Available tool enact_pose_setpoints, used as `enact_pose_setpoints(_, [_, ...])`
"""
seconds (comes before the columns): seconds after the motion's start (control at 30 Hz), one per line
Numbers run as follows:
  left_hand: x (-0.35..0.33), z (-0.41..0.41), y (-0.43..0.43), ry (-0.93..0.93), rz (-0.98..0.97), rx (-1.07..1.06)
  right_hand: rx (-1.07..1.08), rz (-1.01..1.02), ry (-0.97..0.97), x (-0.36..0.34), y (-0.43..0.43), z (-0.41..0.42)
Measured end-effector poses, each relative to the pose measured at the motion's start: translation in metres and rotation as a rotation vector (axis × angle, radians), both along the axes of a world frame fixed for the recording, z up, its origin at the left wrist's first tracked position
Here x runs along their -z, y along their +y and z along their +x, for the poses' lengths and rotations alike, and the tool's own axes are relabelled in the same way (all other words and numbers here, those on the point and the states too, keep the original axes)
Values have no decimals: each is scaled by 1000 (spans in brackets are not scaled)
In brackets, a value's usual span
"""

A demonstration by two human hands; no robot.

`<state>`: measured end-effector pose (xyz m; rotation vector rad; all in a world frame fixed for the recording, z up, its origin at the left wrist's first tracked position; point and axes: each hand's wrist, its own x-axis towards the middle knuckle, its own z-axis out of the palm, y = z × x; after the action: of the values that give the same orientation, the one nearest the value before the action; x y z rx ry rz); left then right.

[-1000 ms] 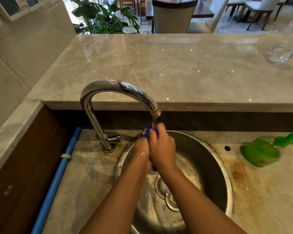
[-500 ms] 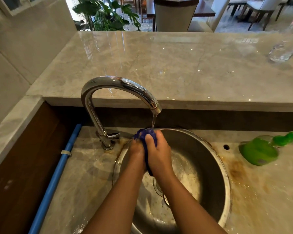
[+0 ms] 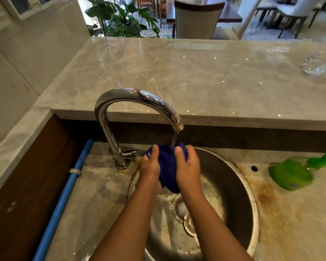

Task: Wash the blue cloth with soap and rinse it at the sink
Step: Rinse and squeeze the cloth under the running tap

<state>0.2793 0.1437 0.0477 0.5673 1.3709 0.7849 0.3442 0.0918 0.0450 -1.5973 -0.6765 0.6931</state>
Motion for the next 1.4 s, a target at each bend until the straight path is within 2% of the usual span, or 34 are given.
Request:
enact_pose_setpoints(0.07, [-5,5,2,13,-55,60,-53,13,-76,-7,-1,-20])
enact_pose_setpoints(0.17, [-11,8,-5,-23,-101,162,3,-84,-290,-3,10,-16])
enact_pose_setpoints(0.23, [-11,9,-11,-102,-74,132,9,-182,-252,7,19,4])
enact_pose_setpoints(0.4, [-5,10,-20,-155,59,181,-6,-363,128,20,32,34])
enact_pose_setpoints(0.47, [-4,0,-15,-180,65,165,50,-344,337,17,29,41])
enact_pose_setpoints(0.53, [2,-11,-6,-28,126,199,77,-300,495,14,23,46])
enact_pose_setpoints(0.6, [7,-15,-2,184,213,263,95,-258,529,12,16,46])
enact_pose_setpoints(0.67, [8,-14,-4,136,221,211,129,-162,597,13,10,38])
enact_pose_setpoints(0.77, [6,-7,-7,11,258,80,116,12,1012,20,0,16])
enact_pose_setpoints(0.83, [4,-1,-8,107,392,135,81,28,1296,25,-8,2])
enact_pose_setpoints(0.9, [4,4,-14,159,483,201,3,47,1428,26,-13,-9])
enact_pose_setpoints(0.97, [9,7,-20,94,441,218,-2,97,1464,27,-12,-11])
enact_pose_setpoints(1.1, [13,0,-19,-265,277,161,2,185,1375,22,1,3])
enact_pose_setpoints(1.17, [13,-7,-15,-369,222,180,-26,210,1356,20,11,13])
enact_pose_setpoints(1.27, [10,-14,-13,-351,186,161,-4,257,1326,20,25,21])
enact_pose_setpoints(1.4, [11,-7,-3,-113,175,-81,-32,293,1113,18,34,12])
